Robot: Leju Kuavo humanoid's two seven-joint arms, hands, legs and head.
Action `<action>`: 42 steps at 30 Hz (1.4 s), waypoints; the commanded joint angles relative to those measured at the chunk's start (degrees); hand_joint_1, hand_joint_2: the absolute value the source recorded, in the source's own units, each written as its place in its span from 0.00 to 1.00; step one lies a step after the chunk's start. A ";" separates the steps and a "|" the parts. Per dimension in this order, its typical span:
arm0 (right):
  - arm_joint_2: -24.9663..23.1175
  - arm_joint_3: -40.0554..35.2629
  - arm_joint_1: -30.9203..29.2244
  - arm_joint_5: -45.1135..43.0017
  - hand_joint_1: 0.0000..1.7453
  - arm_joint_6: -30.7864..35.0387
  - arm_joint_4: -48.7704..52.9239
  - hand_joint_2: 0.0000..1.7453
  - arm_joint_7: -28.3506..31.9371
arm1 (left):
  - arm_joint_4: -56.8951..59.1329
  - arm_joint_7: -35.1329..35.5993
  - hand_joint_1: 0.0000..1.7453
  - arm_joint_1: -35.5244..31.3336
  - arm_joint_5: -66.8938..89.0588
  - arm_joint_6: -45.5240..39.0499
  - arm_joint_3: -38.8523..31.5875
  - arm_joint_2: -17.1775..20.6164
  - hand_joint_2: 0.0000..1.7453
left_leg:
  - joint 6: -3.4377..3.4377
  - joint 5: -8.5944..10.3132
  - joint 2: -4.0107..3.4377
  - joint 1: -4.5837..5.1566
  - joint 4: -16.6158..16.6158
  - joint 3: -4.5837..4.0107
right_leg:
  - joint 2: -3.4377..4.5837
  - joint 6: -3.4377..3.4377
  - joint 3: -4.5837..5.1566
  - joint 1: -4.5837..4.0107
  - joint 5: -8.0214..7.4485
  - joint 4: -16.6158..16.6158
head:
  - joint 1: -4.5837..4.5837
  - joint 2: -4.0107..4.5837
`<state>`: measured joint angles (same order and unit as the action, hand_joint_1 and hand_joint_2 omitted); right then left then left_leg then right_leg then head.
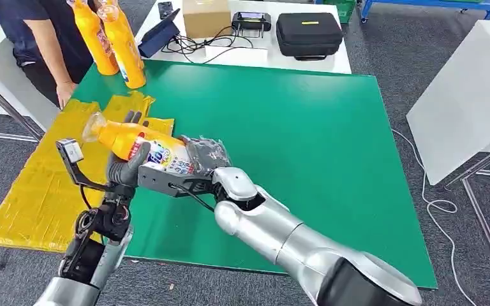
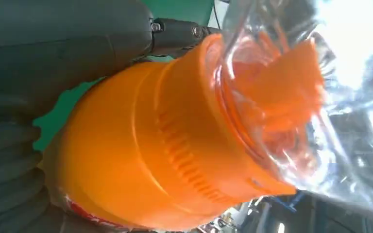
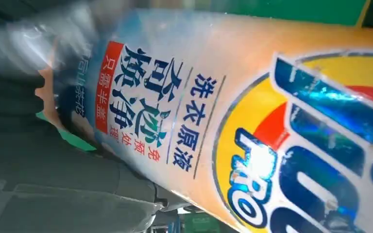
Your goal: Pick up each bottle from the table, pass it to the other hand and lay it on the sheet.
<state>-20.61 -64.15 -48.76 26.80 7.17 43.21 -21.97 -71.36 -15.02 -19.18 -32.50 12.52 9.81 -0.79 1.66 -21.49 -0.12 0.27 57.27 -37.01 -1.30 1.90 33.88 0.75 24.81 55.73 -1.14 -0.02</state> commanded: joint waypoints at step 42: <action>9.22 38.23 9.13 9.93 0.00 -4.54 17.59 0.00 13.65 | -11.13 -2.70 1.00 5.90 9.88 -5.04 -14.96 -0.62 1.00 | -0.05 -0.08 0.16 -0.07 0.01 0.12 | -0.07 -0.03 -0.25 -0.06 0.09 -0.07 | 0.00 0.00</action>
<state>-19.24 -54.70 -47.41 26.56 10.67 38.87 -8.77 -77.93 -17.74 -16.34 -30.33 8.75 6.52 -1.33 1.67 -21.49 -0.04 0.27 57.27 -37.03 -1.37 1.90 33.84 0.75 24.80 55.74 -1.14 -0.02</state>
